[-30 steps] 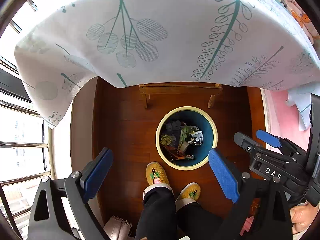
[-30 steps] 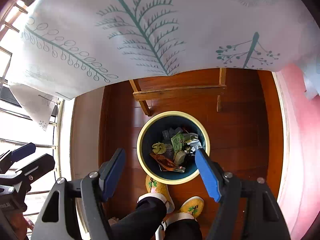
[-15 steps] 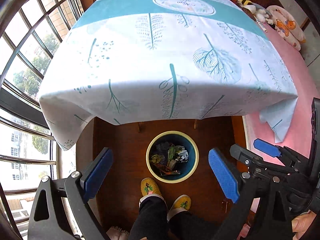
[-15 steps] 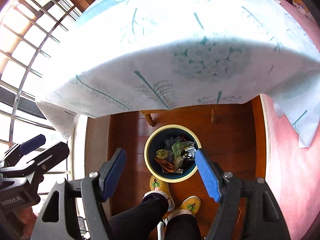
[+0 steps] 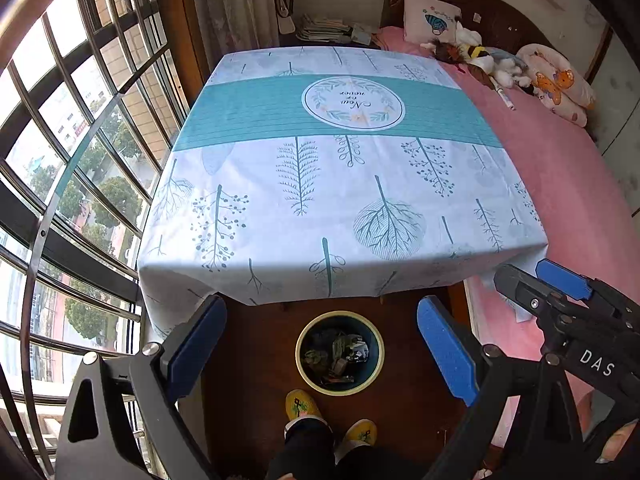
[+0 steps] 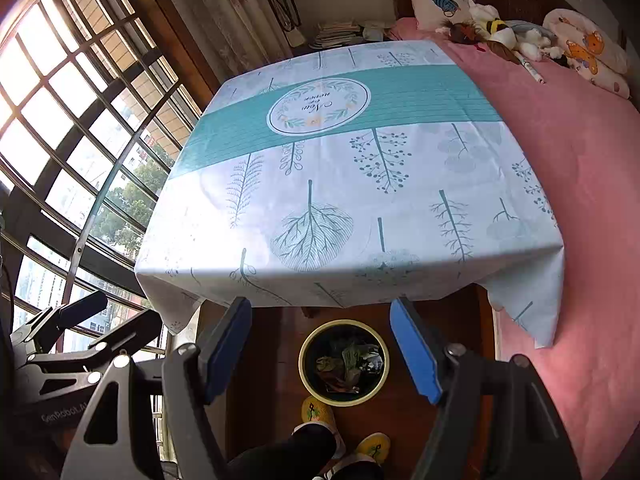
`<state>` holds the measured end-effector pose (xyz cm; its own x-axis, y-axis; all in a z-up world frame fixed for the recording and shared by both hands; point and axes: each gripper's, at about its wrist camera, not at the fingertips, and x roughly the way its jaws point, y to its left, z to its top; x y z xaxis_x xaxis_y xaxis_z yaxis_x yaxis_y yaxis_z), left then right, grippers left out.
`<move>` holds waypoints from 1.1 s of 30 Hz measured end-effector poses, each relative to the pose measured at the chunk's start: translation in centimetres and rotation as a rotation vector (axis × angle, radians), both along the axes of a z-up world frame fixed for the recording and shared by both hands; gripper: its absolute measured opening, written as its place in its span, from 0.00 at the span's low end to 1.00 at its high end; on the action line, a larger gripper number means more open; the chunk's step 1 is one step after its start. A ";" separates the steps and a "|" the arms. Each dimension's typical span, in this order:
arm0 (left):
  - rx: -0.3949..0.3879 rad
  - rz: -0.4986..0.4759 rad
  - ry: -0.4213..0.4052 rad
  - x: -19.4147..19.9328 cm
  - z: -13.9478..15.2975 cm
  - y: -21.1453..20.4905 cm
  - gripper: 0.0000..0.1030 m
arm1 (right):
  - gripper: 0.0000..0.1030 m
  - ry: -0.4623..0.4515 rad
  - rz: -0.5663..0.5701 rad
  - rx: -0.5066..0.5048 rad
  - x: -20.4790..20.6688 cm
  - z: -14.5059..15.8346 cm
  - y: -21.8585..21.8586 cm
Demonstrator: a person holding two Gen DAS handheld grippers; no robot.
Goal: Collect trash
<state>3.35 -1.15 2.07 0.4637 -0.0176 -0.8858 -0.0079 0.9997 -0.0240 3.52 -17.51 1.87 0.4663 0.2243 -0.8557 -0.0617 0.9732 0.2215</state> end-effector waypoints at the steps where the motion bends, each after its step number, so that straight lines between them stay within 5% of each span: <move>1: 0.002 -0.002 -0.015 -0.1 0.7 -0.1 0.93 | 0.70 -0.010 -0.001 -0.001 0.0 0.7 0.0; 12: 0.014 0.026 -0.127 -1.8 4.1 -1.1 0.93 | 0.70 -0.122 -0.006 -0.034 -1.3 5.2 0.3; 33: 0.019 0.067 -0.125 -1.8 3.8 -1.0 0.93 | 0.70 -0.158 0.003 -0.036 -2.0 5.7 -0.2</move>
<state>1.59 -2.17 5.85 0.5700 0.0333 -0.8210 -0.0725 0.9973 -0.0099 1.49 -17.74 7.54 0.5952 0.1968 -0.7791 -0.0963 0.9800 0.1739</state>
